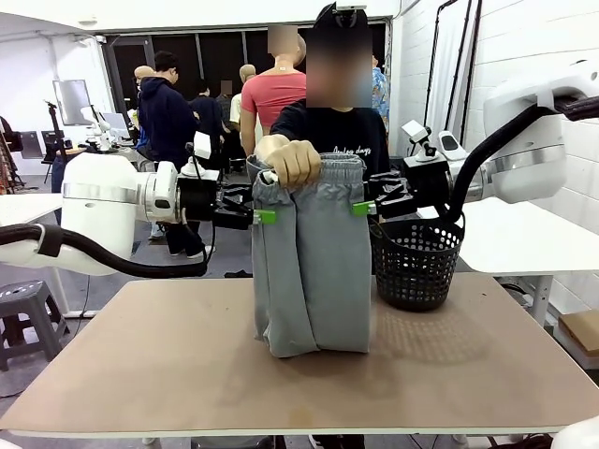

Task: Fold the training pants.
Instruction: Release the ends of the Training pants and then grab the overlapped ends.

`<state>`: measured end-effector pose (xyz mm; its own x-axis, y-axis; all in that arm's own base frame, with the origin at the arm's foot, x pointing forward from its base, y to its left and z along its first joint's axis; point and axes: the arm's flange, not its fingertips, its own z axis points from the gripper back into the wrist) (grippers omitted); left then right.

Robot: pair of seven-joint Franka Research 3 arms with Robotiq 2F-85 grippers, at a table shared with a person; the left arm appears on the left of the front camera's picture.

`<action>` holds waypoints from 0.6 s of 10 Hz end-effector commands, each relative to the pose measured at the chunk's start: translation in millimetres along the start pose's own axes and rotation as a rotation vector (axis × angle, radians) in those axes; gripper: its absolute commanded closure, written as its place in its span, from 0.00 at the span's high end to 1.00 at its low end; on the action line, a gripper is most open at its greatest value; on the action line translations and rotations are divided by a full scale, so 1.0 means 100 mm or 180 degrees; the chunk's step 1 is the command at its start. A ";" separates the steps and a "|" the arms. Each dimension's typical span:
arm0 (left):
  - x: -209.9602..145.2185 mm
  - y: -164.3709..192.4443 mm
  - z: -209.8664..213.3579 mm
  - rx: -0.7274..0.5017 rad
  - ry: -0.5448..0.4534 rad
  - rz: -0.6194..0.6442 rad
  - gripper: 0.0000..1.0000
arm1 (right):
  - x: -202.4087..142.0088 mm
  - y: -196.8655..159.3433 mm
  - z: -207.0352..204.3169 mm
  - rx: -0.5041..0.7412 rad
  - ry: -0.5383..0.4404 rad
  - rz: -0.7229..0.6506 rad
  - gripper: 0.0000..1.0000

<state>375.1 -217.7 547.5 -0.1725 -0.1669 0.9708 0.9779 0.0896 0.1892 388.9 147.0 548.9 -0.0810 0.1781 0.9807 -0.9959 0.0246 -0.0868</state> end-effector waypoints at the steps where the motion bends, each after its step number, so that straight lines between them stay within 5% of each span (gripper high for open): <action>1: -0.02 -0.09 0.06 0.0182 -0.0049 0.0035 1.00 | 0.00 0.09 0.07 -0.0129 0.0050 -0.0083 0.96; 6: -0.05 -0.15 0.10 0.0288 -0.0054 0.0018 1.00 | -0.02 0.15 0.09 -0.0483 0.0085 -0.0068 0.96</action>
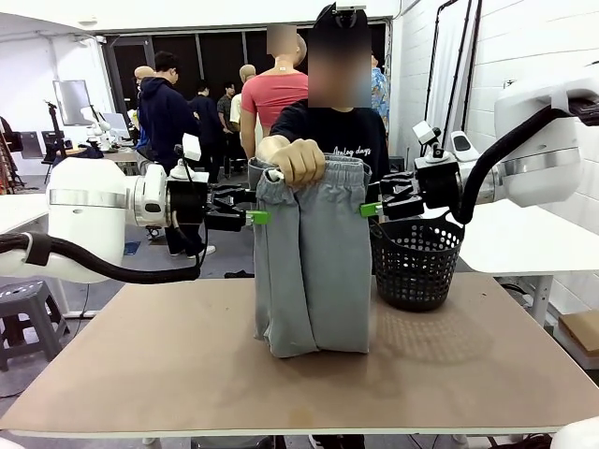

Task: Fold the training pants.
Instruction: Release the ends of the Training pants and then grab the overlapped ends.

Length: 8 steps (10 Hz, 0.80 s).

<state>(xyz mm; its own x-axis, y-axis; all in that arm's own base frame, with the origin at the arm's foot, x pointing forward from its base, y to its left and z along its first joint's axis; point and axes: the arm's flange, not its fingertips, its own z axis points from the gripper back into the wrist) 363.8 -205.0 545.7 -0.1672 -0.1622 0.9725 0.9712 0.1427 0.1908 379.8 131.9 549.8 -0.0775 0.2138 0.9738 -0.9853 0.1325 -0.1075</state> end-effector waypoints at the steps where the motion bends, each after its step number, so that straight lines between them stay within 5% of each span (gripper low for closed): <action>1: -0.04 -0.05 0.00 0.0145 -0.0049 0.0005 1.00 | -0.01 0.07 -0.07 -0.0143 -0.0055 -0.0073 0.96; 8: -0.11 -0.12 0.23 0.0356 -0.0015 0.0039 1.00 | -0.07 0.03 -0.13 0.0170 -0.0267 -0.0213 0.96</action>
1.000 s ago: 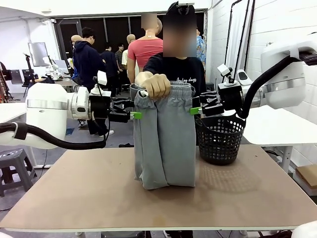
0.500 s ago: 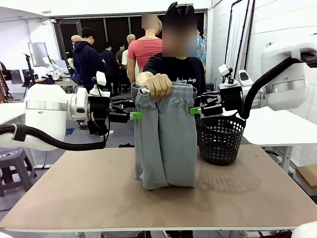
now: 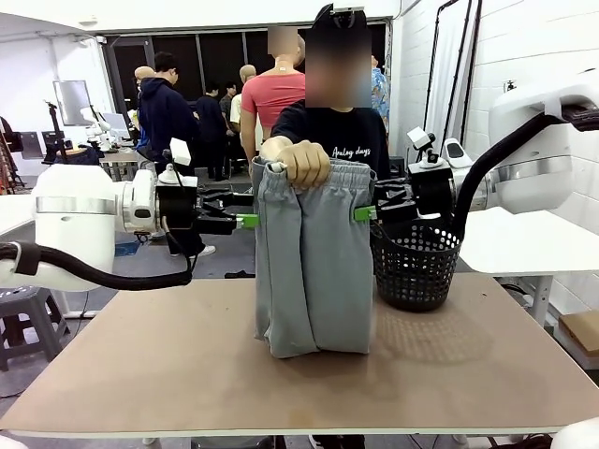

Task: Fold the training pants.
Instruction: Release the ends of the Training pants and then grab the overlapped ends.

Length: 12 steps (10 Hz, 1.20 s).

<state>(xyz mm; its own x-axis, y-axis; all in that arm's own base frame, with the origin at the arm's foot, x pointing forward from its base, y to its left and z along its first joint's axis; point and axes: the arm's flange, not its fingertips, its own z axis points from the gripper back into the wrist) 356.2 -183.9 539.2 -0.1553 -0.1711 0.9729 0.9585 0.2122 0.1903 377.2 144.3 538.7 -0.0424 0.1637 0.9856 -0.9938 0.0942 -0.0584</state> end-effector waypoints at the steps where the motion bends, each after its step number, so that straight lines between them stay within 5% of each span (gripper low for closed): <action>1: -0.03 -0.06 0.04 0.0150 -0.0049 0.0001 1.00 | 0.01 -0.03 0.00 0.0035 -0.0122 -0.0083 0.96; 12: -0.04 0.16 -0.18 -0.0114 -0.0101 -0.0186 1.00 | 0.05 0.04 0.11 0.0634 -0.0320 -0.0276 0.96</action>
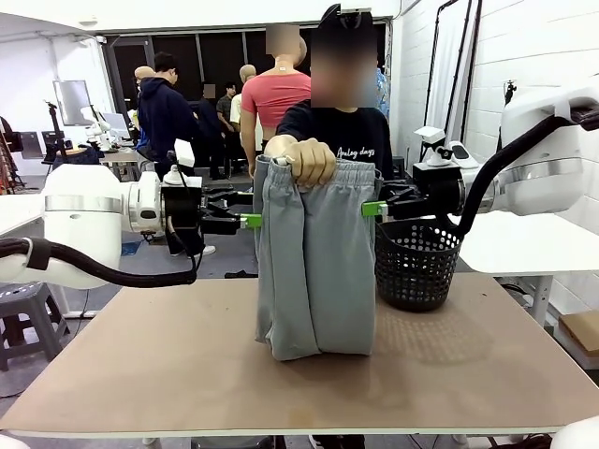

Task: Fold the training pants.
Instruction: Release the ends of the Training pants and then grab the overlapped ends.

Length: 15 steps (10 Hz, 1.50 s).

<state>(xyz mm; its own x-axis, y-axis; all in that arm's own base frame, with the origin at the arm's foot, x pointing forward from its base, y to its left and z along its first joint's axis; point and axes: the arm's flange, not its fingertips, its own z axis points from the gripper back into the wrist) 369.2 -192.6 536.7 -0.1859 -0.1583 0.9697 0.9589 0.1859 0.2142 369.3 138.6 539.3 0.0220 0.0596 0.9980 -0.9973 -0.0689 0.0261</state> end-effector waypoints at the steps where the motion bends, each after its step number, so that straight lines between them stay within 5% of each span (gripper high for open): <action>1: 0.01 0.08 -0.09 -0.0063 -0.0054 -0.0106 1.00 | 0.04 -0.01 0.02 0.0056 0.0024 -0.0042 0.96; 15: -0.04 -0.09 -0.16 -0.0694 -0.0116 0.0260 1.00 | -0.38 -0.14 -0.29 -0.0045 0.0056 -0.0004 0.96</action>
<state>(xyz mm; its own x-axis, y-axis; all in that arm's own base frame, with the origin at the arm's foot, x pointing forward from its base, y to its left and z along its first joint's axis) 362.3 -212.5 524.2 -0.1209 -0.1216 0.9852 0.9926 -0.0041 0.1213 378.1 159.1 502.4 0.0446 0.1001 0.9940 -0.9959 -0.0737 0.0521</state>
